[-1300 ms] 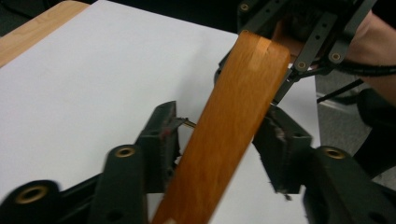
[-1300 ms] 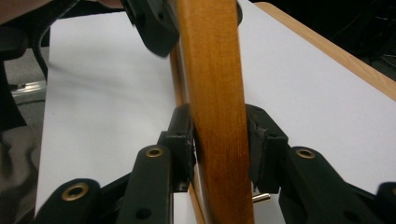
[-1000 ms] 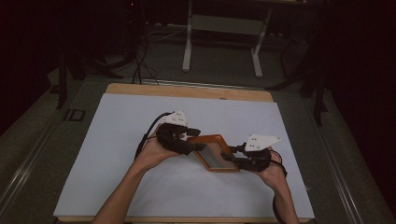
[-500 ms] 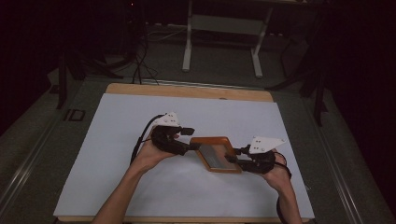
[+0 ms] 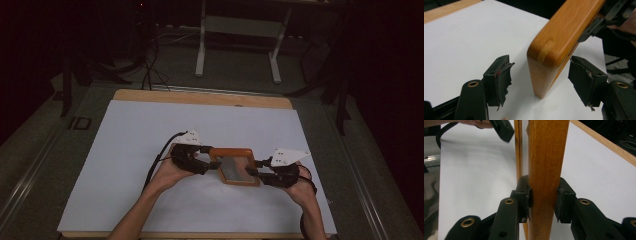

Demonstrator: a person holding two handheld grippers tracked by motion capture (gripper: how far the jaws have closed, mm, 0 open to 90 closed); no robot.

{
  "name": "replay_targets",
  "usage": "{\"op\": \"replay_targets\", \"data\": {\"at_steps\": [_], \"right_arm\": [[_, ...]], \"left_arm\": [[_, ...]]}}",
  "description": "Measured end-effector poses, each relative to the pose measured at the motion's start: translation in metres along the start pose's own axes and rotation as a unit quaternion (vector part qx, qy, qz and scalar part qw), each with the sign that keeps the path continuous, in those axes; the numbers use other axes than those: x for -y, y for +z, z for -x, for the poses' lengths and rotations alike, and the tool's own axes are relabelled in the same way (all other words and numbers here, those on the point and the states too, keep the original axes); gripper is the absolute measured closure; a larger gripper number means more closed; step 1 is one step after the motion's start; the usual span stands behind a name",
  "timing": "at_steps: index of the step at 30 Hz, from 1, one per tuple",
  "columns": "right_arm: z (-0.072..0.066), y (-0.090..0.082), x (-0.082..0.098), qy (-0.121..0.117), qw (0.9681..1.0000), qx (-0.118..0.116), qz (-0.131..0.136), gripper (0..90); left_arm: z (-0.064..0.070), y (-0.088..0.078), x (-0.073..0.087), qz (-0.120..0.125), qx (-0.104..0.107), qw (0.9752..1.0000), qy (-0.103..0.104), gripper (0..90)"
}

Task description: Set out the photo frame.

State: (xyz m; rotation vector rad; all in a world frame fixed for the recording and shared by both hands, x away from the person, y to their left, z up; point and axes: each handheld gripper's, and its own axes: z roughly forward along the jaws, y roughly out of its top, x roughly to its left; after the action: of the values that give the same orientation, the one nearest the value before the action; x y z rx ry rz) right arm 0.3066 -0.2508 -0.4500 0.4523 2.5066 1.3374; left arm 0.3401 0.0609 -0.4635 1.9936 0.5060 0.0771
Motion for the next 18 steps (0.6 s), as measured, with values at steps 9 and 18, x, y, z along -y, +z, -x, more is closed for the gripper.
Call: {"op": "replay_targets", "data": {"at_steps": [9, 18], "right_arm": [[0.001, -0.001, 0.002, 0.000, 1.0000, 0.003, -0.004, 68.4], [0.002, -0.002, 0.003, 0.004, 1.0000, 0.004, -0.005, 68.3]], "left_arm": [[0.006, 0.021, 0.007, -0.020, 0.003, 0.9998, 0.007, 43.9], [0.012, 0.029, 0.009, -0.029, -0.006, 0.9994, 0.019, 50.5]]}}
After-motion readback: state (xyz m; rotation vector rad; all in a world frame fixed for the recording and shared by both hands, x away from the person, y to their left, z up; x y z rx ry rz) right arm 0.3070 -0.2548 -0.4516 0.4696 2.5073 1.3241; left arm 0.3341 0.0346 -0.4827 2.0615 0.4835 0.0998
